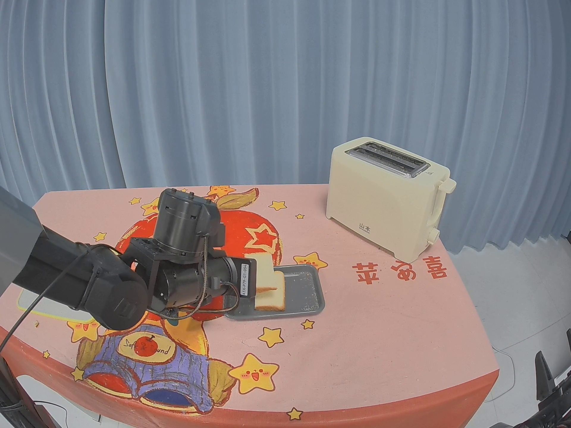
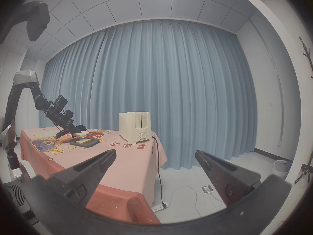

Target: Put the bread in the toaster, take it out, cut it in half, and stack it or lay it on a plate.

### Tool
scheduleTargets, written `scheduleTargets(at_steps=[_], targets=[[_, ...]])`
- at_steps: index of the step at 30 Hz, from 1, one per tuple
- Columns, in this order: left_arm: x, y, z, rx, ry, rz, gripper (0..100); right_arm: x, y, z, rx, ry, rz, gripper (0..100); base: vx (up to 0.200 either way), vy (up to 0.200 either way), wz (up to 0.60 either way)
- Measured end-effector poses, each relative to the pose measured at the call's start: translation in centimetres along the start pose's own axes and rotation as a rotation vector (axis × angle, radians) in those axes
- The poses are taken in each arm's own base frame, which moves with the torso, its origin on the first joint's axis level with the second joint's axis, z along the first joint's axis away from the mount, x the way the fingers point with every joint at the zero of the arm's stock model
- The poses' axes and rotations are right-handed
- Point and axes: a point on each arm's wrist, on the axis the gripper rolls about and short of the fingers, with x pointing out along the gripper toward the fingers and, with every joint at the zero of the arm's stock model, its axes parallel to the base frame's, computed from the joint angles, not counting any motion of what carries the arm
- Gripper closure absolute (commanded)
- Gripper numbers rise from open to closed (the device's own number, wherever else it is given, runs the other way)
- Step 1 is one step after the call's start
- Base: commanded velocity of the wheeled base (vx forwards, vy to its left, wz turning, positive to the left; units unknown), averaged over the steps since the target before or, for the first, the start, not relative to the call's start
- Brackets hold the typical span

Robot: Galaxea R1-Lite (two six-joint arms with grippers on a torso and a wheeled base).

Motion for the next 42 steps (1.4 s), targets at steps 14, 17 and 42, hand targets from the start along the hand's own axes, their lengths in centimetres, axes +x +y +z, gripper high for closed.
scheduleTargets(at_steps=[14,17,42], targets=[[0.56,0.1,-0.49,0.001,0.021,0.005,100,0.0,0.0,0.0,0.0,0.0,0.0,0,0.0,0.0,0.0],[0.75,0.1,-0.64,0.002,0.028,0.007,100,0.0,0.0,0.0,0.0,0.0,0.0,0,0.0,0.0,0.0],[0.97,0.11,-0.61,0.001,0.028,0.005,0,0.0,0.0,-0.01,0.0,0.0,-0.001,0,0.0,0.0,0.0]])
